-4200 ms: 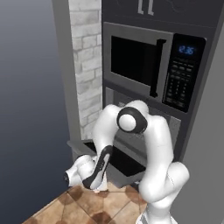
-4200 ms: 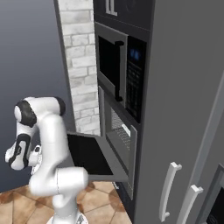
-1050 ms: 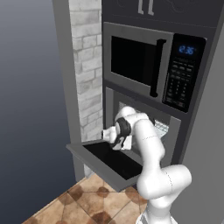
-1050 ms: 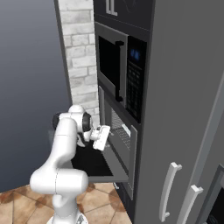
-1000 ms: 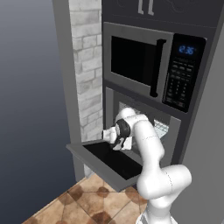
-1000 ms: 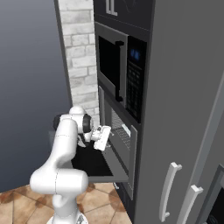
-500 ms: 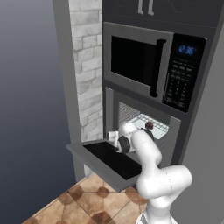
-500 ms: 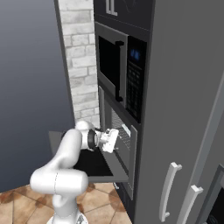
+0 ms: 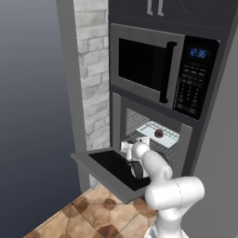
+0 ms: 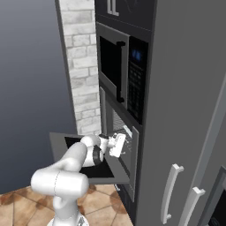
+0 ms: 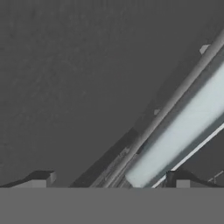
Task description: Take the baked cake out of the oven and place it on the plate for cooling. Then close the oven door.
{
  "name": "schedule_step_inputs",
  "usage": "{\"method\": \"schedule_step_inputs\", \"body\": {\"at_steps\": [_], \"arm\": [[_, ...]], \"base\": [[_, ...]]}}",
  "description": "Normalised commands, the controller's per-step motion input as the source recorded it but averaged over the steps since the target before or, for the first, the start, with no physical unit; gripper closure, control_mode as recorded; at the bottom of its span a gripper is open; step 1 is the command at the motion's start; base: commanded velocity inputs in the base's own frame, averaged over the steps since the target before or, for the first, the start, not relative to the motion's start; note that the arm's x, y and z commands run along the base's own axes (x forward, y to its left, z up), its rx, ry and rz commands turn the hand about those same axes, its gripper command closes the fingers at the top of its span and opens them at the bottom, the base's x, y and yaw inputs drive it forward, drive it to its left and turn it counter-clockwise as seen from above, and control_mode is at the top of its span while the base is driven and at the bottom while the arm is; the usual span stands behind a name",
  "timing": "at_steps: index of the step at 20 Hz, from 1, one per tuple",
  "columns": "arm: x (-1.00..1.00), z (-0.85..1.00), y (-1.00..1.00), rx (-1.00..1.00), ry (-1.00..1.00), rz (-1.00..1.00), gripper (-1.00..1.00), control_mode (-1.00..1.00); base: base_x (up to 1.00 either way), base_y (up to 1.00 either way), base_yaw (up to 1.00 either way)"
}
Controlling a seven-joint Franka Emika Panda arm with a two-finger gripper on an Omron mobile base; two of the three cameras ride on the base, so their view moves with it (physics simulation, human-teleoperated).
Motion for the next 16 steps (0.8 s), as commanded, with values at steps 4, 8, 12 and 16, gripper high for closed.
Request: {"method": "schedule_step_inputs", "body": {"at_steps": [4, 8, 12, 16], "arm": [[0.13, -0.33, -0.29, 0.00, -0.02, 0.00, -1.00, -1.00], [0.03, -0.32, -0.40, 0.00, -0.03, 0.00, -1.00, -1.00], [0.00, -0.36, -0.44, 0.00, -0.03, 0.00, -1.00, -1.00], [0.00, -0.31, -0.46, 0.00, -0.02, 0.00, -1.00, -1.00]], "base": [[0.00, 0.00, 0.00], [0.00, 0.00, 0.00], [0.00, 0.00, 0.00], [0.00, 0.00, 0.00]]}}
